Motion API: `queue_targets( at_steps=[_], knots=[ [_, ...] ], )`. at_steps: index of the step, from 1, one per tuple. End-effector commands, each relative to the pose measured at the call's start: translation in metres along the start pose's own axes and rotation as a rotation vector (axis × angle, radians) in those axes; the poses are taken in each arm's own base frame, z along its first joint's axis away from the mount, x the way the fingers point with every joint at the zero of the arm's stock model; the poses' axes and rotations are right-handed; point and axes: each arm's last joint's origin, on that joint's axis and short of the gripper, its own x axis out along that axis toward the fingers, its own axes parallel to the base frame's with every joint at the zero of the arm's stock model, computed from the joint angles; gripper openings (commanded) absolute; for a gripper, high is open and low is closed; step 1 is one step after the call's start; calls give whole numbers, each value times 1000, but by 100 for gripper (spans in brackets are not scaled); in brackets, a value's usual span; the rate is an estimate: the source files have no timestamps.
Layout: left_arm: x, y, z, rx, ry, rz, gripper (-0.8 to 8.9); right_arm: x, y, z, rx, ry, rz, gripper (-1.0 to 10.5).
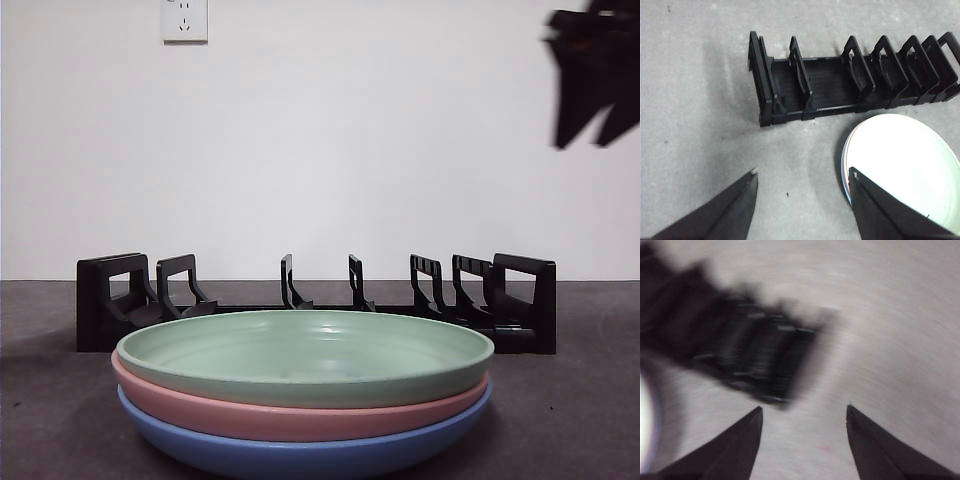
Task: Place the plate
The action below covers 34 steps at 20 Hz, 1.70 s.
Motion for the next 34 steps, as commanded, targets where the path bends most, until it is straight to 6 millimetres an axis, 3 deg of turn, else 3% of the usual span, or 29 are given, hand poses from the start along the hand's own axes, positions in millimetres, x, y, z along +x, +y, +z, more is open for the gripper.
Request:
queue_targets(
  at_steps=[1,5,6,7,8,12,20,22,25,28,30,34],
  knots=[
    [-2,-2,9,17,-65,-9,280,-18,-21,-3,76,-41,-52,275],
    [-3,-3,15,46,-133,-15,280,-47,-27,-9,106,-105,-105,274],
    [-3,-3,15,52,-129,-14,237,-50,-25,-11,103,-104,-98,188],
    [-3,-3,13,66,-119,-11,-29,-51,-24,-12,101,-99,-92,-24],
    [-4,-3,14,70,-121,-11,4,-51,-24,-11,97,-102,-83,23],
    [-4,-3,14,49,-127,-14,7,-53,-22,-18,161,-39,-60,21],
    [-6,-1,8,116,-190,-13,7,-53,-23,-13,152,-93,-69,21],
    [1,7,-14,176,-397,-1,7,-53,-23,-13,152,-97,-70,21],
    [21,31,-56,155,-639,166,7,-53,-23,-13,152,-97,-70,21],
    [48,53,-100,121,-686,266,7,-53,-23,-13,152,-97,-70,21],
    [60,61,-119,123,-676,276,7,-53,-23,-13,152,-97,-70,21],
    [71,66,-129,109,-691,281,7,-53,-23,-13,152,-96,-70,21]
  ],
)
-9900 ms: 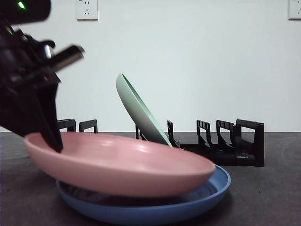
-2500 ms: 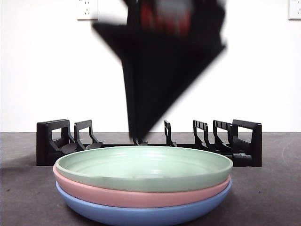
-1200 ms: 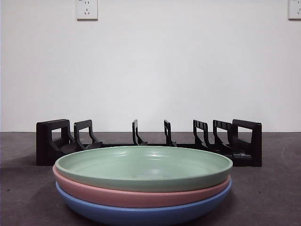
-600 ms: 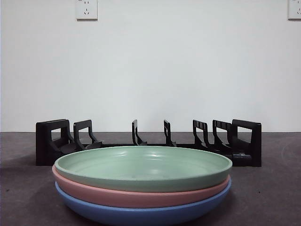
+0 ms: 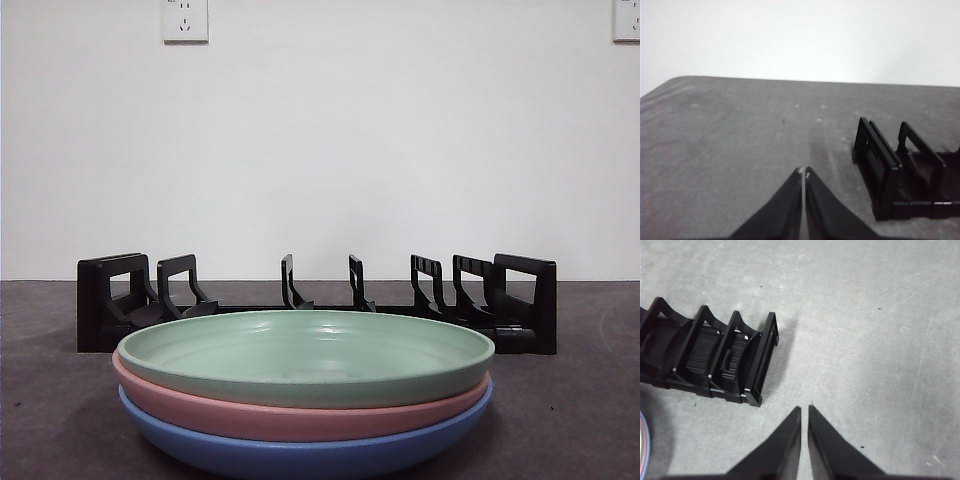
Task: Place the plate
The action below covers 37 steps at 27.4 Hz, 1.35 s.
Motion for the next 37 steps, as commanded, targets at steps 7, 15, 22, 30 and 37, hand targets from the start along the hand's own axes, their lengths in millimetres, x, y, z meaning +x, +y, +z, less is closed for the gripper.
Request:
queue_targets(
  at_steps=[7,15,22,30,37],
  knots=[
    [2,0,-9,-14,19,-5,7,0,0,3,11,-11,-1,21],
    [2,0,-9,-14,18,-5,7,0,0,3,10,-12,-1,21],
    [2,0,-9,-14,18,-5,7,-9,4,-19,-63,-229,-5,21],
    [2,0,-9,-14,17,-5,7,22,8,-157,-59,-527,-53,21],
    [2,0,-9,-14,17,-5,7,44,5,-202,50,-487,-97,21]
  ],
)
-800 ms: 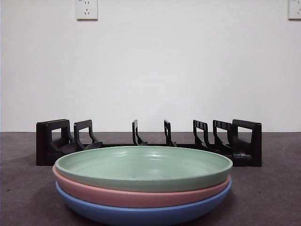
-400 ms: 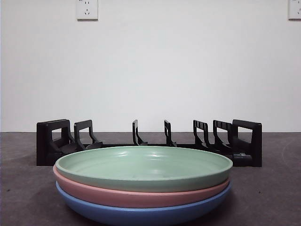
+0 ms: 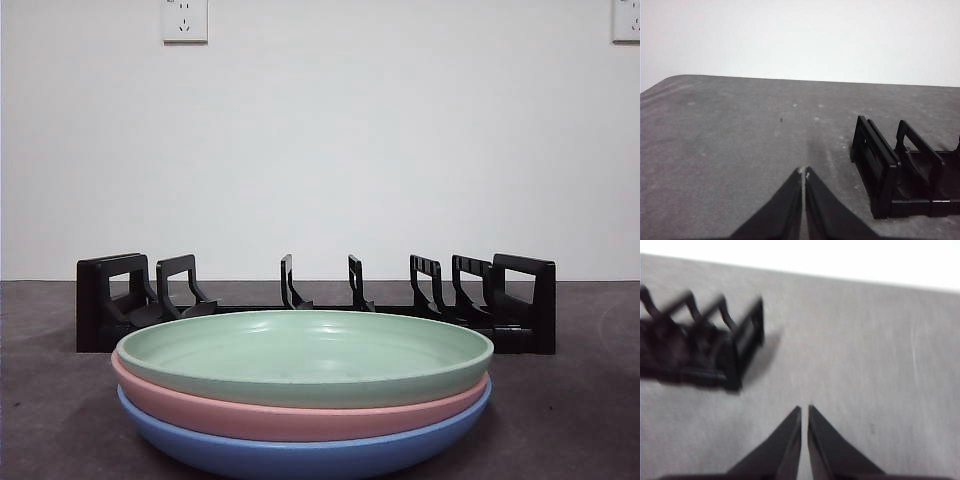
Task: Place the plate
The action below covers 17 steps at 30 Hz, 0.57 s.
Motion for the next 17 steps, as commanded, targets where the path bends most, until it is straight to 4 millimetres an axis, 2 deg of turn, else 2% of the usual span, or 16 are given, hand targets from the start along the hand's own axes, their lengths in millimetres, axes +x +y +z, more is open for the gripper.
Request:
queue_targets(
  at_steps=[1,4,17],
  knots=[
    [1,0,-5,-8,7,-2,7,-3,-1,-1,40,-17,-45,21],
    [1,0,-5,-8,7,-2,7,-4,-2,3,24,-58,-80,21],
    [1,0,-5,-9,6,-2,7,-4,1,3,40,-63,-41,21]
  ],
)
